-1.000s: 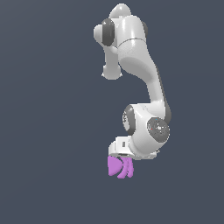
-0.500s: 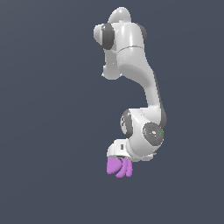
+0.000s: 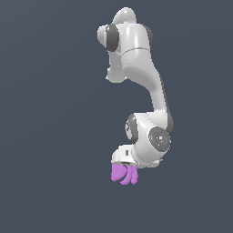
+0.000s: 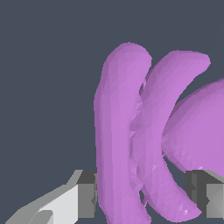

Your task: Pick up the object and move it to a goal position.

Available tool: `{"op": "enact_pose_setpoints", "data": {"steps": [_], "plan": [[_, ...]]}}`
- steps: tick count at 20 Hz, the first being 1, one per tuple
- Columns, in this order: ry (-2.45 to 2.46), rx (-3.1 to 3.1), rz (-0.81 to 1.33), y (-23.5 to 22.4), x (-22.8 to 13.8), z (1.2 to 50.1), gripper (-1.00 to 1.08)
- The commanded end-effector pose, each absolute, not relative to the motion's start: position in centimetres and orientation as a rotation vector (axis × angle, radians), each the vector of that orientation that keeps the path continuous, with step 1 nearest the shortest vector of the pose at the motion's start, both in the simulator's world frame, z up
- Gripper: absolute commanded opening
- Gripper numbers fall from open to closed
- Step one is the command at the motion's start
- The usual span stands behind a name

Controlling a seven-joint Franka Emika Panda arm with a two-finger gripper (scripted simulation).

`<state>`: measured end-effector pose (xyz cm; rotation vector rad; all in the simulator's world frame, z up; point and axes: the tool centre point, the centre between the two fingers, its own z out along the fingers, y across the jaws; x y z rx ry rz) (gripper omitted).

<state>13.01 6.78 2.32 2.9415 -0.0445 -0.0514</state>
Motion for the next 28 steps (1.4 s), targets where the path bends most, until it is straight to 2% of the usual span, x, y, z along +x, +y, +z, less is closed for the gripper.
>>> {"op": "enact_pose_setpoints", "data": {"steps": [1,15,28], "plan": [[-0.045,2.941,-0.052,6.8,13.0,2.3,-1.0],[-0.045,2.941,-0.052,5.6,11.5,4.3,-1.0],[-0.045,2.943,-0.052,1.9,6.8,10.2,-1.0]]}}
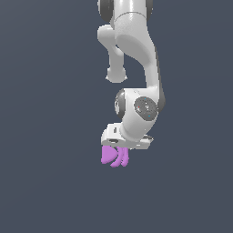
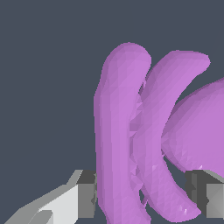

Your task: Pick up the object and move it to a goal position.

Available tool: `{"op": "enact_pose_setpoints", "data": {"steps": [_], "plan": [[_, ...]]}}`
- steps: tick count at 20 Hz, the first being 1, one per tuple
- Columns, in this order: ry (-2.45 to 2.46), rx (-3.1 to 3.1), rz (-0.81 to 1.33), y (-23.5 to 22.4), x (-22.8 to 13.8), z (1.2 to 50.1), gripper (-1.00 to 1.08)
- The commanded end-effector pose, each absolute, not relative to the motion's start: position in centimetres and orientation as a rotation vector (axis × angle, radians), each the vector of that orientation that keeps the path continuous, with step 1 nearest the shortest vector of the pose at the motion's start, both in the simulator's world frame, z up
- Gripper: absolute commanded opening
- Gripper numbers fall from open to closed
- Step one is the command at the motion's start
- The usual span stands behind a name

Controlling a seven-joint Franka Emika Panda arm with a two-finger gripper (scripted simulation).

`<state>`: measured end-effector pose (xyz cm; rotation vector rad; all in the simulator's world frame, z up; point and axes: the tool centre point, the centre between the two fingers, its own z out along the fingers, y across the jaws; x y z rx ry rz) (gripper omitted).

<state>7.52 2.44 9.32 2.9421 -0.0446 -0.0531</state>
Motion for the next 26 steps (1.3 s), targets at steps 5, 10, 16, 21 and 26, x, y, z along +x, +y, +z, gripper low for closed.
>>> {"op": "enact_pose_setpoints", "data": {"steps": [5,10,16,21,26], "plan": [[-0.045,2.943,-0.052,-0.1,4.4,13.4,-1.0],[-0.045,2.943,-0.053,-2.1,2.0,16.7,-1.0],[-0.045,2.943,-0.053,-4.1,-0.4,20.1,-1.0],[-0.045,2.942,-0.053,-5.3,-1.7,22.1,-1.0],[-0.045,2.942,-0.053,-5.9,-2.3,23.1,-1.0]]}}
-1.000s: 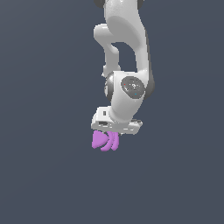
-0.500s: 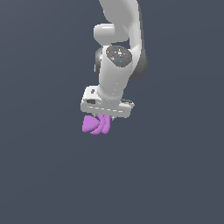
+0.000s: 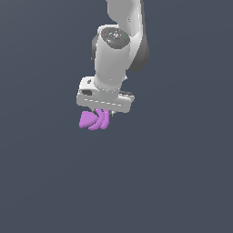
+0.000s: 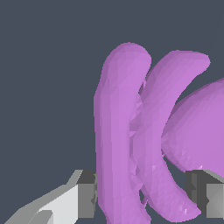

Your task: Pick up the object and move it to a goal position.

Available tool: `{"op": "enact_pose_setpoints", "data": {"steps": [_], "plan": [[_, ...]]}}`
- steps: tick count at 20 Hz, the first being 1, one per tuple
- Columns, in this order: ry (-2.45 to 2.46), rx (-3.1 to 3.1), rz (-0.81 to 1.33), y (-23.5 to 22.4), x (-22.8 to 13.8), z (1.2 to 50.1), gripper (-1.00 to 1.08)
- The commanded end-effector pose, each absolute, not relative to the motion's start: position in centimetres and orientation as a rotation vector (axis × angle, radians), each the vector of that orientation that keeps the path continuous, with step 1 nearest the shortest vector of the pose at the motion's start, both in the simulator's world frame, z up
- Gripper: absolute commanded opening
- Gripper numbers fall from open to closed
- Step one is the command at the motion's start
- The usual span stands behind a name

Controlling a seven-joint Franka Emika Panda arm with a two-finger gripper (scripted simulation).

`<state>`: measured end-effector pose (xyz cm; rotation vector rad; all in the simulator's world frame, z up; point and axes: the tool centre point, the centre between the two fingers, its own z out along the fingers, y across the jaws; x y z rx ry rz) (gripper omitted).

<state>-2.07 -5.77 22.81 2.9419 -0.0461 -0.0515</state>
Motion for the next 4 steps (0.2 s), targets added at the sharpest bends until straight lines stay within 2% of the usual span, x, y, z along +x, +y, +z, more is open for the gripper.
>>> {"op": "enact_pose_setpoints", "data": {"steps": [1,4], "plan": [[-0.045,2.942,-0.053,-5.97,-2.28,23.14,-1.0],[-0.045,2.941,-0.052,-5.98,-2.24,23.2,-1.0]]}}
